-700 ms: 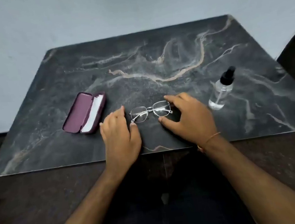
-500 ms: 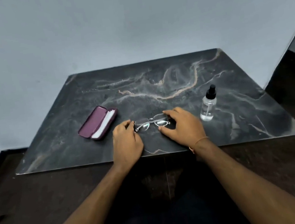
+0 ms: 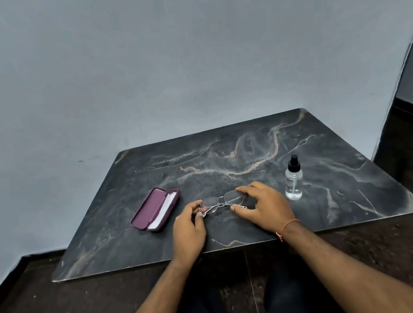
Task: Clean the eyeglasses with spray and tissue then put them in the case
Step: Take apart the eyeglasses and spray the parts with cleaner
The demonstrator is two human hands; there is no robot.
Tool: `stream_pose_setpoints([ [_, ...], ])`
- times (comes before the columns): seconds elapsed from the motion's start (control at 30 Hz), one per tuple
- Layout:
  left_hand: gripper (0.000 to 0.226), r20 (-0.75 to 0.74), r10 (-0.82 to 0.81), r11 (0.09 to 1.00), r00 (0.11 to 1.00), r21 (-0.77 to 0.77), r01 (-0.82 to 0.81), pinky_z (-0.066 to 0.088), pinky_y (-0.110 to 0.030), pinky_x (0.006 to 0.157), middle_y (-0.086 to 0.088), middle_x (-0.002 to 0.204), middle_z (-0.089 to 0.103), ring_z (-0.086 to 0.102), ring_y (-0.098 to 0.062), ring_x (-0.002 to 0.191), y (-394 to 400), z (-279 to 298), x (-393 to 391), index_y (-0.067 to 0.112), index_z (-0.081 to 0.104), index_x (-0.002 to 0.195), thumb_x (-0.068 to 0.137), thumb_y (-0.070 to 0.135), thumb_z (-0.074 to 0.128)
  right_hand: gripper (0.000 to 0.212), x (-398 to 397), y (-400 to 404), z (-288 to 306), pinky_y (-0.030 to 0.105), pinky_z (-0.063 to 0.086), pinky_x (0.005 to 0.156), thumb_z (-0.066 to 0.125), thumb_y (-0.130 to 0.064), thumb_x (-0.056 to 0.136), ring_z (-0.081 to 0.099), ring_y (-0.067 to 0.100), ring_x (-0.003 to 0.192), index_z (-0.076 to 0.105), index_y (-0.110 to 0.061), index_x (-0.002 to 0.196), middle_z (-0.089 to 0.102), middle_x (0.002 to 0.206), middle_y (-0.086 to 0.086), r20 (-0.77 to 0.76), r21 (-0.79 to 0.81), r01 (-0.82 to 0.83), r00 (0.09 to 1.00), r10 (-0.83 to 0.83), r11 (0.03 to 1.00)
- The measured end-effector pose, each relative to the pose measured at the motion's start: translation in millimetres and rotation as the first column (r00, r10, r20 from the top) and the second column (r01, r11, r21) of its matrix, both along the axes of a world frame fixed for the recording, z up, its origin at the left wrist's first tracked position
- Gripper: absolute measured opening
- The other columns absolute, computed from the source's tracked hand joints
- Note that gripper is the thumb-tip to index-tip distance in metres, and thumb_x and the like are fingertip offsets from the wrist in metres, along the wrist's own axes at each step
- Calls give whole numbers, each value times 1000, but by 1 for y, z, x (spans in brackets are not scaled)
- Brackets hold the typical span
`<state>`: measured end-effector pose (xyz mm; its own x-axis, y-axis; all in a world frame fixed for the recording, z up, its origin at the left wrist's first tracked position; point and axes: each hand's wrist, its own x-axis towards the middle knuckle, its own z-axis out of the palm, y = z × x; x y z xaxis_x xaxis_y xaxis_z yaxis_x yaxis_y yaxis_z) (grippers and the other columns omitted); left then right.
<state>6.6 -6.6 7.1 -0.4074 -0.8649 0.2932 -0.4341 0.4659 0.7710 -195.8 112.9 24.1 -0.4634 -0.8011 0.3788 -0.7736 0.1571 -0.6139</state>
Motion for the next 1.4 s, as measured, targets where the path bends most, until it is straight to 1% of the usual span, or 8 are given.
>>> stream_pose_setpoints([
  [0.2,30,-261,-131,953,957,233,194,50,-8,98,10,115,81,73,5,114,-9,15,-1,26,68,127,110,3,57,50,-7,-6,1,15,45,70,87,-53,78,59,2,68,76,-36,123,67,97,-16,150,-134,-17,988,38,991],
  [0.4,31,-383,-169,906,908,302,295,53,-11,94,13,118,82,76,-2,108,-23,30,-17,26,76,122,114,10,52,48,-11,-14,2,18,48,67,89,-41,81,54,10,56,75,-32,126,69,97,-14,191,-263,-7,980,59,965],
  [0.5,32,-379,-246,876,892,307,372,52,-13,95,1,119,80,75,-12,96,-29,31,-23,23,74,130,116,15,47,49,-12,-15,3,21,50,63,90,-33,82,52,12,53,75,-32,128,69,95,-11,232,-316,23,971,54,949],
  [0.63,32,-408,-315,829,857,322,458,50,-16,91,7,95,74,65,-12,84,-36,22,-21,28,73,123,117,16,43,49,-10,-12,5,29,54,59,91,-30,81,53,19,52,75,-32,128,70,94,-10,223,-343,13,972,68,939],
  [0.73,25,-412,-339,816,846,319,482,48,-25,81,5,84,65,57,-14,74,-37,16,-21,33,70,107,108,25,46,49,-8,-11,5,21,50,59,93,-26,79,54,18,51,76,-30,125,71,94,-9,235,-365,9,969,82,931],
  [1.03,27,-376,-385,861,843,183,474,45,-31,66,1,82,63,47,-18,63,-29,12,-21,22,57,114,113,36,34,54,-7,-9,4,24,46,55,93,-19,80,43,12,47,73,-30,129,77,87,-4,346,-389,-8,925,155,921],
  [1.23,24,-227,-322,942,919,18,335,42,-39,57,4,77,65,44,-16,54,-25,11,-18,34,57,116,114,42,34,55,-4,-4,9,60,61,74,87,-8,85,55,25,64,68,-29,132,84,105,1,561,-372,-75,776,289,925],
  [1.4,21,-80,-198,971,977,-151,185,50,-38,64,10,75,62,58,-9,60,-18,15,-15,34,56,114,116,35,35,58,-6,-4,8,60,57,94,84,-3,88,63,36,80,65,-28,136,81,120,-2,619,-364,-109,714,328,925],
])
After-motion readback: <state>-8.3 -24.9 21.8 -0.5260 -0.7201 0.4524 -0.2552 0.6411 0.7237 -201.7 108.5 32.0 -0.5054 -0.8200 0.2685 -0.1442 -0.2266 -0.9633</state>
